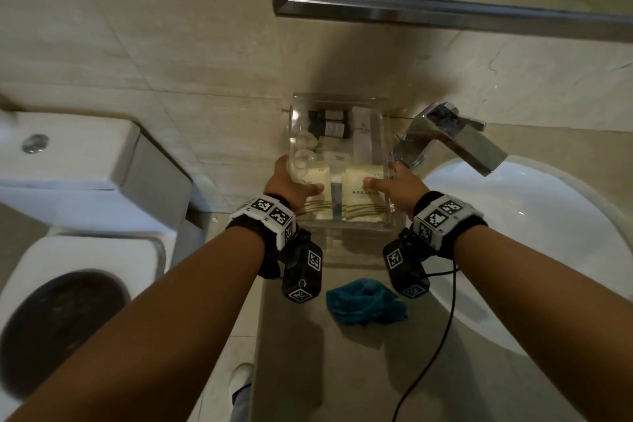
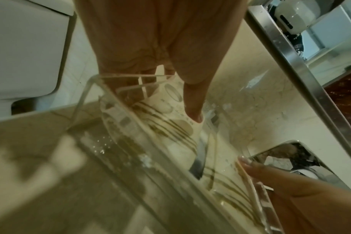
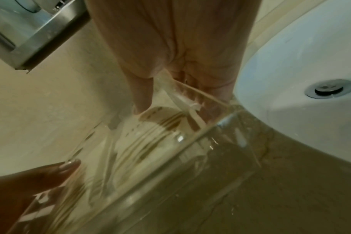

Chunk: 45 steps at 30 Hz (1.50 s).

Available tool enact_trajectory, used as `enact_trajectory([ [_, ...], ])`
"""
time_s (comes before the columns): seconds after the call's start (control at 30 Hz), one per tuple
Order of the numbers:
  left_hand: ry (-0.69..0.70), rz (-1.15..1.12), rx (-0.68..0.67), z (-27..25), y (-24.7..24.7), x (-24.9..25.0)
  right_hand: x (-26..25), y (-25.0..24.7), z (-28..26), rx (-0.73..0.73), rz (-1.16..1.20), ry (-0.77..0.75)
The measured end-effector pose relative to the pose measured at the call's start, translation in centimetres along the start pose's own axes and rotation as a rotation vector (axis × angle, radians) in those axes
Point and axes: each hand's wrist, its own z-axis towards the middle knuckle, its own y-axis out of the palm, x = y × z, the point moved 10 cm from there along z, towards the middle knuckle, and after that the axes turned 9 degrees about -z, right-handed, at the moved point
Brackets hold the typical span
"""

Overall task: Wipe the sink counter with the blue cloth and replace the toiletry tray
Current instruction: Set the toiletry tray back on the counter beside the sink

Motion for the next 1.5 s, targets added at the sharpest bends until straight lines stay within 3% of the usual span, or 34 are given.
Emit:
enact_trajectory([
  [0.5,-0.051,-0.025,-0.074,3.3,0.5,-1.3,1.0,0.7,1.5,-0.159,0.075,0.105],
  [0.7,-0.058,-0.091,-0.023,4.0,0.2,-2.3,1.2,0.3,1.8,-0.101,0.013,0.107],
  [0.97,-0.024,-0.144,0.017,0.6,-0.1,-1.1,1.8,0.2,2.0,-0.122,-0.074,0.031],
  [1.17,-0.030,-0.241,-0.002,-2.8,-1.0,-2.2,0.9,0.5,-1.6,-0.159,-0.095,-0.077],
  [1.5,0.030,-0.297,-0.095,-12.0,-3.6,-1.6,-1.8,1.6,-16.0,-0.137,0.000,-0.160],
])
